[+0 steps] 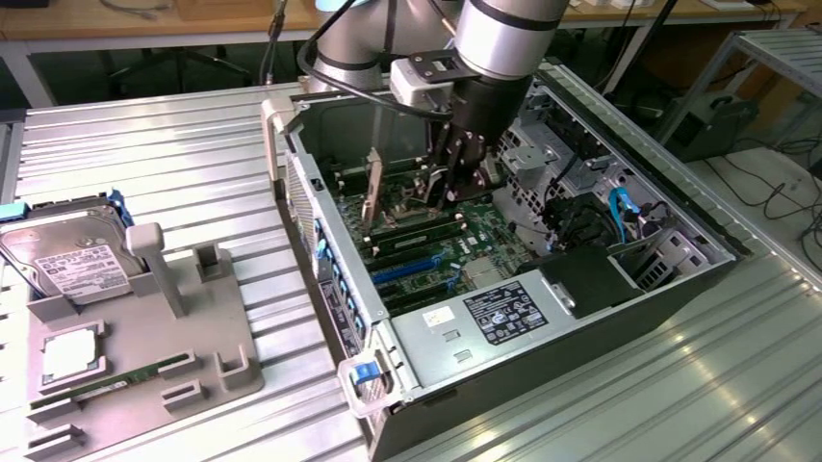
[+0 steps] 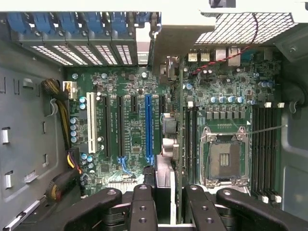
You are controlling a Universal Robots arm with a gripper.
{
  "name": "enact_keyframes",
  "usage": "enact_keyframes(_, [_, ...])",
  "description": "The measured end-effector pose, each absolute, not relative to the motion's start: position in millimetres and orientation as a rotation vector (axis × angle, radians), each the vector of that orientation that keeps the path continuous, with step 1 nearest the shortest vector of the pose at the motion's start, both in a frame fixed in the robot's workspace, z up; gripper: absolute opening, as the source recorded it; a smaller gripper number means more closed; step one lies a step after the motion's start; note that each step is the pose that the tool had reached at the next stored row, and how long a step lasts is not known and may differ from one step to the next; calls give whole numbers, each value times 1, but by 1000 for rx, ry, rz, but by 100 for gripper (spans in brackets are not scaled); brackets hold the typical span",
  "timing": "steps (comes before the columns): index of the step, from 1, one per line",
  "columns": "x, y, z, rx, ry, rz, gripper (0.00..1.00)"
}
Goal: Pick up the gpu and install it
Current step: 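Insert the gpu into the slot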
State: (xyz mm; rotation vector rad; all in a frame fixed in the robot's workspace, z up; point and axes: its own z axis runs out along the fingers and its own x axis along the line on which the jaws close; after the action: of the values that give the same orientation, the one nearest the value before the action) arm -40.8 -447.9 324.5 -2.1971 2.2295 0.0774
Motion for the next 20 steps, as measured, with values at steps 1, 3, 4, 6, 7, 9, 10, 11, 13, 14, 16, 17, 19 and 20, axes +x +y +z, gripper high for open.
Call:
enact_keyframes(1, [-41, -448, 324, -2197, 2229, 77, 28])
enact_keyframes(3, [-41, -448, 322, -2197, 2228, 75, 28])
enact_keyframes(4, [-41, -448, 321, -2197, 2226, 73, 28])
enact_keyframes(6, [-41, -448, 321, -2197, 2224, 70, 28])
enact_keyframes(7, [-41, -448, 321, -2197, 2223, 69, 28])
enact_keyframes(9, [-41, -448, 320, -2197, 2223, 70, 28])
enact_keyframes(10, [-41, -448, 320, -2196, 2223, 70, 28])
enact_keyframes(11, [-41, -450, 320, -2196, 2223, 70, 28])
enact_keyframes(13, [-41, -452, 320, -2197, 2223, 70, 28])
enact_keyframes(14, [-41, -452, 320, -2197, 2223, 70, 28])
enact_keyframes(16, [-41, -452, 319, -2197, 2223, 70, 28])
enact_keyframes(17, [-42, -453, 318, -2199, 2220, 70, 28])
enact_keyframes(19, [-43, -453, 316, -2211, 2208, 70, 28])
enact_keyframes(20, [-43, -453, 315, -2216, 2204, 70, 28])
